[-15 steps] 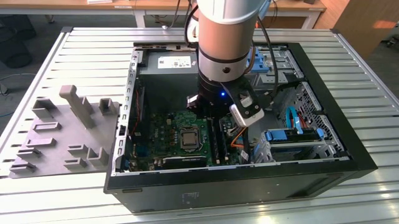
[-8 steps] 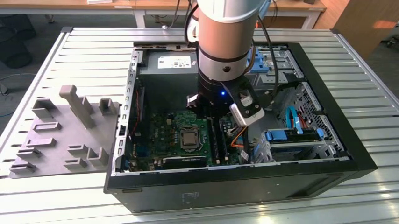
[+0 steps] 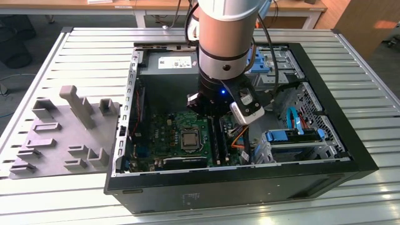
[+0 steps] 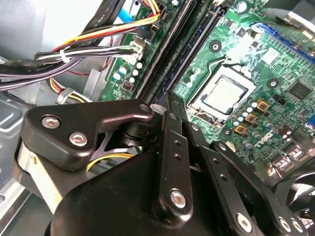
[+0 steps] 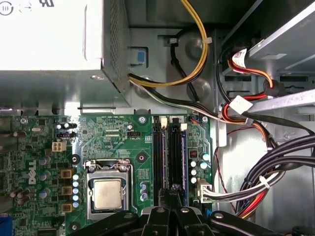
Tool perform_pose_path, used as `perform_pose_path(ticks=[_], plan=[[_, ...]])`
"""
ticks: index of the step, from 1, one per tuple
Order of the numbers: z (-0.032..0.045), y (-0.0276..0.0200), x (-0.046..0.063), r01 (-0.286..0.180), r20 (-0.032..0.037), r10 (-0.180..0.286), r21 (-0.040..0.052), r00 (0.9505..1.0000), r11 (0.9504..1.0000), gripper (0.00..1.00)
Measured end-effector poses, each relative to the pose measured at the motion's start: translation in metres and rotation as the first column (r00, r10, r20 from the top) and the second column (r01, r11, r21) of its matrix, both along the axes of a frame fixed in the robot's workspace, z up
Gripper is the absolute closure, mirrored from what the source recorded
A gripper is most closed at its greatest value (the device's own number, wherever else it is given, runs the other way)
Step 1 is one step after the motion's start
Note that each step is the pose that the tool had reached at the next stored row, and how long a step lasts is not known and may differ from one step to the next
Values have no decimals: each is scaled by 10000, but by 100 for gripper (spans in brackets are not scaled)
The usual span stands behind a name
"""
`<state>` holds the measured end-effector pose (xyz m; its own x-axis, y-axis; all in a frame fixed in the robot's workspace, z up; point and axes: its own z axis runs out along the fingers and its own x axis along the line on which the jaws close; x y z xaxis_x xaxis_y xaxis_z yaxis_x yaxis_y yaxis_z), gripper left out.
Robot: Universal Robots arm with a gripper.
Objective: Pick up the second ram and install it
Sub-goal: 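Press down the second ram until it locks into place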
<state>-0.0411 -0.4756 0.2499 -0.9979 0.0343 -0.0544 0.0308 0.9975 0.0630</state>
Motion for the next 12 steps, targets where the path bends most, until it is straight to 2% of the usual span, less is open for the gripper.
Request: perform_pose_path(ticks=[7, 12], plan=[[0, 4, 0, 0, 0, 0, -1, 10000, 10000, 89], [0, 39, 0, 0, 0, 0, 0, 10000, 10000, 89]])
